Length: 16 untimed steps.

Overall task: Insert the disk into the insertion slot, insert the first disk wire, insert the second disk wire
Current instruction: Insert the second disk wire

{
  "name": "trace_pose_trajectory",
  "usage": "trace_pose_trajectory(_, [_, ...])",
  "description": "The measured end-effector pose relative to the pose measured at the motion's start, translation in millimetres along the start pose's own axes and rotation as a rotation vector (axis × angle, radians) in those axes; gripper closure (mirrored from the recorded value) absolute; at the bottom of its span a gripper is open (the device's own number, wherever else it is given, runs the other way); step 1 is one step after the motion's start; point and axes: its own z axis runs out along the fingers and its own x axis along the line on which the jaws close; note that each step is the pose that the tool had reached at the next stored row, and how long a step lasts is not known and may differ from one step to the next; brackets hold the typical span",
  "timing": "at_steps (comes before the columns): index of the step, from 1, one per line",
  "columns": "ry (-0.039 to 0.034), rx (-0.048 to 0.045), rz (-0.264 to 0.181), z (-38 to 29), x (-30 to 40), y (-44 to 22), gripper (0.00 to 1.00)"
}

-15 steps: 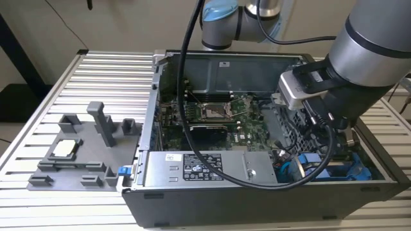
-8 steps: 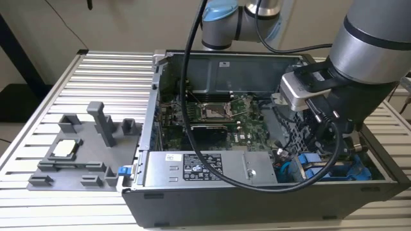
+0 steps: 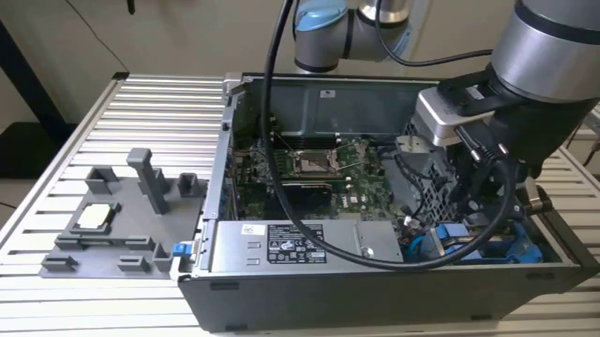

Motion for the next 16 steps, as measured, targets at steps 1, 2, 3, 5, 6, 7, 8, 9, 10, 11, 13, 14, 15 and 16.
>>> trace_pose_trajectory(1, [-0.0176, 0.0037, 0.002, 0.0, 0.0, 0.0, 0.77])
trace_pose_trajectory(2, [-0.0358, 0.0074, 0.004, 0.1, 0.0, 0.0, 0.71])
trace_pose_trajectory(3, [-0.0541, 0.0112, 0.007, 0.0, 0.0, 0.0, 0.65])
trace_pose_trajectory(5, [-0.0893, 0.0187, 0.011, 0.0, 0.0, 0.0, 0.53])
trace_pose_trajectory(6, [-0.1072, 0.0225, 0.013, 0.0, 0.0, 0.0, 0.53])
trace_pose_trajectory(7, [-0.1247, 0.026, 0.016, 0.0, 0.0, 0.0, 0.53])
trace_pose_trajectory(8, [-0.1423, 0.0289, 0.018, 0.2, 0.0, 0.0, 0.47])
trace_pose_trajectory(9, [-0.1574, 0.0314, 0.021, 0.5, -0.1, 0.0, 0.47])
trace_pose_trajectory(10, [-0.1678, 0.0332, 0.024, 0.9, -0.2, 0.1, 0.47])
trace_pose_trajectory(11, [-0.175, 0.0347, 0.027, 1.4, -0.3, 0.2, 0.47])
trace_pose_trajectory(13, [-0.1787, 0.0366, 0.035, 3.6, -0.6, 0.4, 0.47])
trace_pose_trajectory(14, [-0.1783, 0.0373, 0.039, 4.8, -0.7, 0.7, 0.47])
trace_pose_trajectory(15, [-0.178, 0.038, 0.043, 6.2, -0.9, 1.0, 0.47])
trace_pose_trajectory(16, [-0.1776, 0.0388, 0.047, 7.6, -1.0, 1.3, 0.49])
